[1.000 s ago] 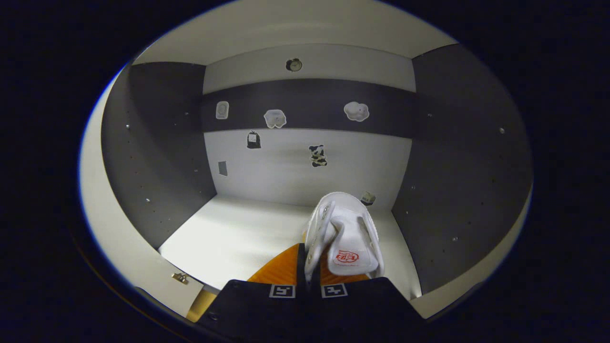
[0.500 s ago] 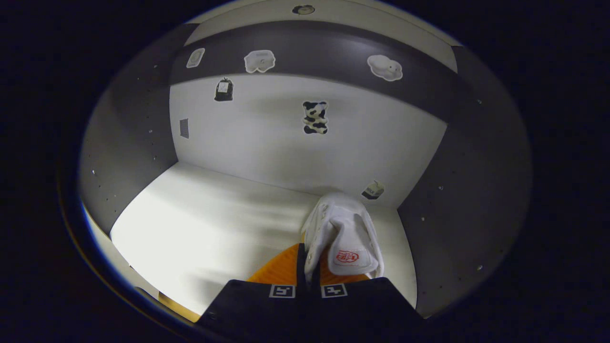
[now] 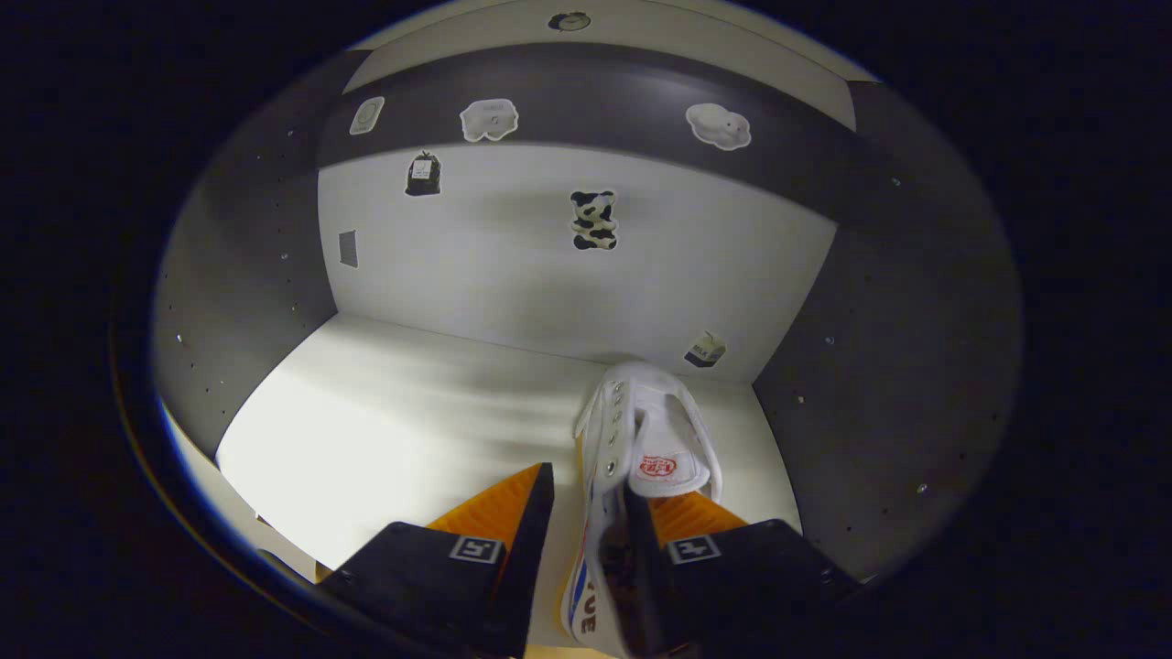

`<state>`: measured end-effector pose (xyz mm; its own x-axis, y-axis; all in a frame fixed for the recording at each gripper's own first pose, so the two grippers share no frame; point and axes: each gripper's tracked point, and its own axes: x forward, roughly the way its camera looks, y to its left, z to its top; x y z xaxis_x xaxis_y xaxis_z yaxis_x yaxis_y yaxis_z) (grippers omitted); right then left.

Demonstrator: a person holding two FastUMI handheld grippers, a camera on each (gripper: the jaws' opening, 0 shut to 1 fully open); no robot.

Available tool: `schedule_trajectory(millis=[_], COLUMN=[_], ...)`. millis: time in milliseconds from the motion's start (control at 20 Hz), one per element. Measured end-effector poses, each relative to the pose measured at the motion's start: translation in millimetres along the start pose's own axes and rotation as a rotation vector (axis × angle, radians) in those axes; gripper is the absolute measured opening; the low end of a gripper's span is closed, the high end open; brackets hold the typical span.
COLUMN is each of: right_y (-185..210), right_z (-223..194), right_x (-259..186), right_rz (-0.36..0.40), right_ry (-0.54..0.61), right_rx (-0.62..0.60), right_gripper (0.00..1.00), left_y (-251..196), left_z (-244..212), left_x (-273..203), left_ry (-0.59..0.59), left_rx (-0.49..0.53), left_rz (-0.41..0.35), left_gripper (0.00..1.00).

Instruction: Grab one shoe with the right hand and put it into the shoe cabinet, grab the other shoe with the left hand and put it into the shoe cabinet; then close the right door with the right hand and the left door with the left hand.

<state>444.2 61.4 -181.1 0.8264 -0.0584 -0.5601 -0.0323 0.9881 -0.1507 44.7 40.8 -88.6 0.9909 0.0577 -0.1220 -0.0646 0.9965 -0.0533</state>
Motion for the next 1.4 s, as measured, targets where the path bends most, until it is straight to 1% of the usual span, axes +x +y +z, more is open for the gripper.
schedule_trajectory(millis=[50, 100, 150, 200, 300, 450, 550, 700, 900, 1000, 1100, 1250, 1400], right_y=[2, 3, 4, 5, 6, 7, 3, 2, 3, 3, 2, -4, -15], right_z=[0, 0, 1, 2, 5, 8, 8, -4, -29, -44, -57, -64, -66], right_x=[-9, -19, -32, -45, -74, -124, -161, -219, -294, -324, -351, -383, -408], right_rz=[0.008, 0.016, 0.022, 0.036, 0.055, 0.093, 0.098, 0.111, 0.148, 0.161, 0.169, 0.166, 0.164], right_ry=[-0.014, -0.035, -0.055, -0.084, -0.145, -0.256, -0.341, -0.437, -0.531, -0.565, -0.595, -0.63, -0.648], right_rx=[0.011, 0.023, 0.037, 0.059, 0.115, 0.179, 0.179, 0.177, 0.187, 0.178, 0.163, 0.138, 0.142], right_gripper=[0.67, 0.73, 0.87, 0.92, 0.97, 0.99, 0.99, 0.98, 0.99, 0.99, 0.98, 0.99, 0.98], left_y=[0, 0, 1, 1, 3, 8, 13, 15, 14, 11, 10, 4, -7], left_z=[0, 2, 2, 2, 0, -1, -2, -4, -18, -44, -84, -143, -208], left_x=[-2, -5, -7, -9, -14, -19, -22, -27, -29, -30, -32, -37, -44], left_ry=[-0.005, -0.009, -0.013, -0.012, -0.014, -0.018, -0.021, -0.025, -0.043, -0.03, 0.022, 0.099, 0.197], left_rx=[0.0, 0.0, 0.001, 0.002, 0.003, 0.011, 0.016, 0.01, 0.029, 0.04, 0.043, 0.039, 0.071], left_rz=[-0.005, -0.011, -0.014, -0.018, -0.025, -0.029, -0.025, -0.033, -0.066, -0.091, -0.109, -0.136, -0.168], left_gripper=[0.95, 0.95, 0.95, 0.95, 0.95, 0.95, 0.95, 0.95, 0.95, 0.95, 0.95, 0.95, 0.95])
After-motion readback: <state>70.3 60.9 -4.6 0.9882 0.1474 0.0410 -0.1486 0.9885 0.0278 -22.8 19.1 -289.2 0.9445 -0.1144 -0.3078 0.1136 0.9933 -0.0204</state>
